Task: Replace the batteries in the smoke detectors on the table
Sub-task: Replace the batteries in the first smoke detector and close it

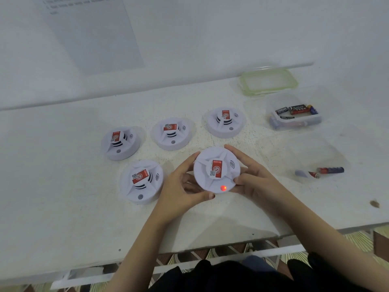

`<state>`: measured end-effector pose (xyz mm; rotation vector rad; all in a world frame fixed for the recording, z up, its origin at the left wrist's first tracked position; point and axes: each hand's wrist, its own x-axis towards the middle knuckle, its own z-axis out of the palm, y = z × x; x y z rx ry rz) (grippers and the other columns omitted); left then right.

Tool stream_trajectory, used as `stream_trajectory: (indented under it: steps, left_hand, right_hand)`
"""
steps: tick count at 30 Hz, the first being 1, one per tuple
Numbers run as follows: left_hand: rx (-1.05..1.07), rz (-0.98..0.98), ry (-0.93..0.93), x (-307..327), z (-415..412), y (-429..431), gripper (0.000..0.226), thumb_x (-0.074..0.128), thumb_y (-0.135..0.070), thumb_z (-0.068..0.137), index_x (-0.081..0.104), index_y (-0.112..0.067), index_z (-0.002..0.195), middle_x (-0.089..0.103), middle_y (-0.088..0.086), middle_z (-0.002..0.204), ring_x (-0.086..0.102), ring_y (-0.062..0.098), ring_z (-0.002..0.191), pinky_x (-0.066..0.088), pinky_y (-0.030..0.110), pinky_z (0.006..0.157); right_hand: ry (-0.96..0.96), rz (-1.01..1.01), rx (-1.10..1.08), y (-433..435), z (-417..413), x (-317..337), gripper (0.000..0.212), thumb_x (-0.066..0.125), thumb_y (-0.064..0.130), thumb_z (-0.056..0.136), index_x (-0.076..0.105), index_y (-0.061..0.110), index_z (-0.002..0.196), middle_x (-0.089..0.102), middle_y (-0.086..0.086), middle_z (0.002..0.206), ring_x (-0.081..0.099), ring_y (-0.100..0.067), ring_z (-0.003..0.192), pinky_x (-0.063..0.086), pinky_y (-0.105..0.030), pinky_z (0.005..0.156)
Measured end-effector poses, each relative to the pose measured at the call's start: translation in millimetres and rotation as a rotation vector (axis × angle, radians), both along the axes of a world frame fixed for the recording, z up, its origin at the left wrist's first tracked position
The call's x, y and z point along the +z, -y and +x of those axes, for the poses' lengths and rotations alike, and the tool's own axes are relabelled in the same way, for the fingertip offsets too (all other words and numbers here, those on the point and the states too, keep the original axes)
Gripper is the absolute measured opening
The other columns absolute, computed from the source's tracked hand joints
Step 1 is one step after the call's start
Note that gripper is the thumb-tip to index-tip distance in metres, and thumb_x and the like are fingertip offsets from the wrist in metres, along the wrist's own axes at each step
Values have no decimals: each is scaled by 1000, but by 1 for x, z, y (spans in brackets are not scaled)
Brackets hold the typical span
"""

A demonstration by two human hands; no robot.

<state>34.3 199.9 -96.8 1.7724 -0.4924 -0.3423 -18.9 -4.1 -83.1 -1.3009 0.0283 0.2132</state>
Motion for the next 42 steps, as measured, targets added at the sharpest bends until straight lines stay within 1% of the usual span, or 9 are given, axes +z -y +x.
stream_trajectory:
  steps: [8, 14, 18, 23, 27, 32, 36, 39, 42]
  left_hand:
    - [3, 34, 50, -1, 1, 1, 93, 88, -12, 62, 43, -30, 141, 65, -9, 120, 66, 19, 100, 59, 33, 75]
    - [36, 37, 90, -1, 0, 4, 89, 89, -13, 61, 46, -32, 138, 65, -11, 120, 66, 18, 101, 60, 36, 73]
    - [62, 70, 157, 3, -1, 14, 87, 90, -17, 62, 48, -33, 136, 62, -19, 123, 60, 5, 109, 57, 26, 78]
    - [73, 133, 285, 9, 4, 34, 81, 92, -21, 57, 49, -46, 121, 54, -42, 116, 49, -15, 112, 39, 8, 91]
    - [61, 244, 334, -4, 12, 42, 84, 84, -55, 51, 57, -30, 126, 60, -17, 124, 52, 10, 120, 41, 35, 102]
    - [83, 358, 355, -5, 9, 42, 83, 73, -67, 50, 59, -28, 122, 58, -17, 122, 50, 7, 117, 26, 7, 98]
    - [-13, 452, 326, 3, 6, 35, 100, 76, -62, 57, 41, -25, 143, 42, -12, 144, 32, 7, 132, 22, 17, 111]
    - [-50, 481, 277, 18, 4, 21, 98, 80, -40, 72, 23, -27, 151, 29, -14, 151, 19, 1, 138, 13, 15, 109]
    - [-12, 533, 340, 31, 6, -5, 80, 76, -35, 79, 33, -32, 147, 35, -21, 143, 24, -6, 131, 14, 11, 103]
  right_hand:
    - [-32, -10, 51, 6, -3, -2, 70, 46, -13, 89, 30, 25, 145, 63, -7, 126, 59, -24, 117, 52, -30, 90]
    - [88, -225, -20, 7, -12, 2, 60, 55, -4, 88, 37, 17, 142, 62, 14, 124, 55, -4, 119, 45, -18, 94]
    - [247, -489, -223, 9, -17, -7, 54, 65, 22, 88, 46, 12, 138, 53, 16, 133, 47, 3, 125, 39, -14, 100]
    - [330, -795, -305, 13, -21, -11, 54, 40, 48, 88, 38, 31, 139, 45, 21, 136, 37, 18, 123, 27, 0, 97]
    - [303, -929, -267, 17, -19, -17, 57, 29, 47, 91, 37, 25, 143, 43, 12, 144, 37, -3, 133, 26, -25, 113]
    - [187, -1103, -264, 13, -15, -25, 63, 22, 44, 90, 30, 14, 146, 35, 6, 148, 25, -8, 138, 3, -10, 109]
    - [193, -1083, -310, 11, -16, -23, 70, 18, 51, 85, 34, 18, 145, 40, 6, 146, 26, 3, 131, 7, -11, 110]
    - [205, -1040, -349, 10, -16, -23, 63, 25, 47, 87, 40, 19, 141, 45, 5, 143, 35, -2, 130, 24, -30, 114]
    - [217, -1031, -358, 9, -15, -22, 59, 27, 44, 88, 43, 19, 140, 49, 5, 140, 41, -6, 128, 32, -38, 112]
